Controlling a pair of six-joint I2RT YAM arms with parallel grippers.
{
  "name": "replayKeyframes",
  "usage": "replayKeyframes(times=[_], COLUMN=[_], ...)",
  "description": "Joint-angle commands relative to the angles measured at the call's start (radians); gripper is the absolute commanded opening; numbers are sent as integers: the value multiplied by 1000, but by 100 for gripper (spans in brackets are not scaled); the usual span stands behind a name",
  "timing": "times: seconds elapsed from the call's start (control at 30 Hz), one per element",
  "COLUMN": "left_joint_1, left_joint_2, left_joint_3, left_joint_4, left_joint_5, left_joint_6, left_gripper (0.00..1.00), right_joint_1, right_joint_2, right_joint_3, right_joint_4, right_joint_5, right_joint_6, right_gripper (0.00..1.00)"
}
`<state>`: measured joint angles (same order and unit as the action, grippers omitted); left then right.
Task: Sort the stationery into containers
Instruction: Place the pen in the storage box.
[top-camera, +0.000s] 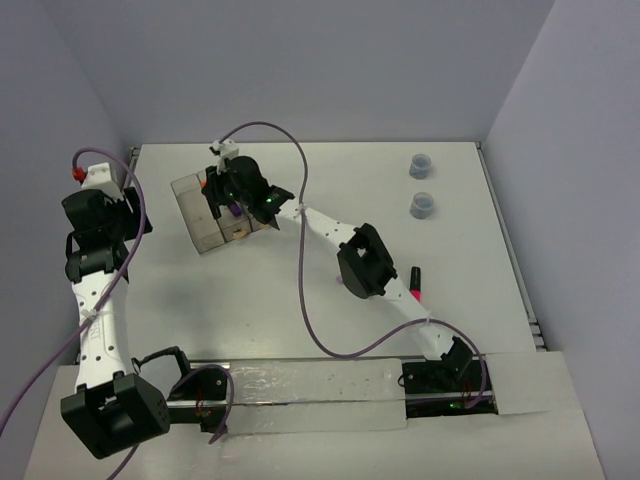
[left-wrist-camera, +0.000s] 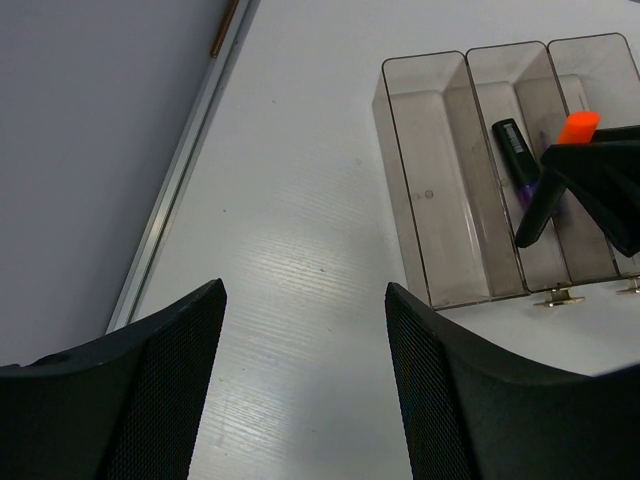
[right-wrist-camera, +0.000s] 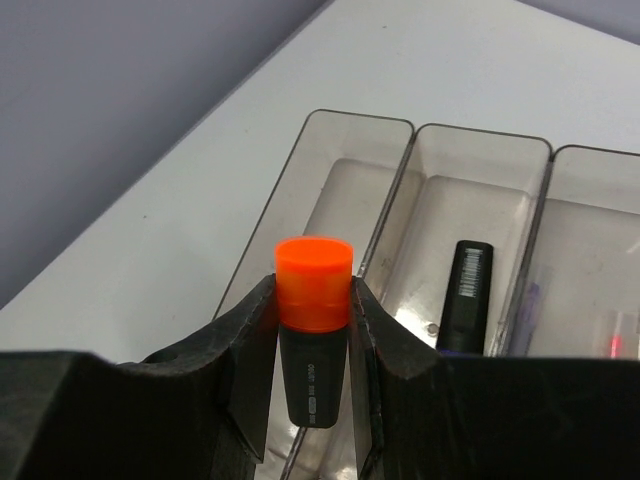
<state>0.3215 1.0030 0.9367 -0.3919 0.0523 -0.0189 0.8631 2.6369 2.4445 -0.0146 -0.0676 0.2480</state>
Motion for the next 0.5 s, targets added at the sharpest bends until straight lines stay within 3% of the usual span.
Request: replayKeyframes(times=[0.0,0.13,0.2,0.27,0.33,0.47], left_joint_1=[14,18,18,19,19,21], left_joint_2=[-17,-17,-20,-21,-24,-24], left_joint_3=[-2,-1,-2,-5,-9,-7], left_joint_4=[34,31,31,31,33,30], left_joint_5=[34,32,33,35,37,35], left_joint_6=[-13,-13,-13,-12,-10,-10], left_gripper=[72,72,72,72,72,72], right_joint_1=[-18,-16,-16,-17,-18,-18], right_joint_2=[-89,-69,-74,-87,-94,-103], right_joint_3=[-17,17,14,-7,-11,-10], right_joint_4=[51,33,36,50,46,41], right_joint_5=[80,57,61,66,66,66], right_joint_6=[-15,-16,-21,-25,-36,-41], right_gripper=[15,26,23,27,44,61])
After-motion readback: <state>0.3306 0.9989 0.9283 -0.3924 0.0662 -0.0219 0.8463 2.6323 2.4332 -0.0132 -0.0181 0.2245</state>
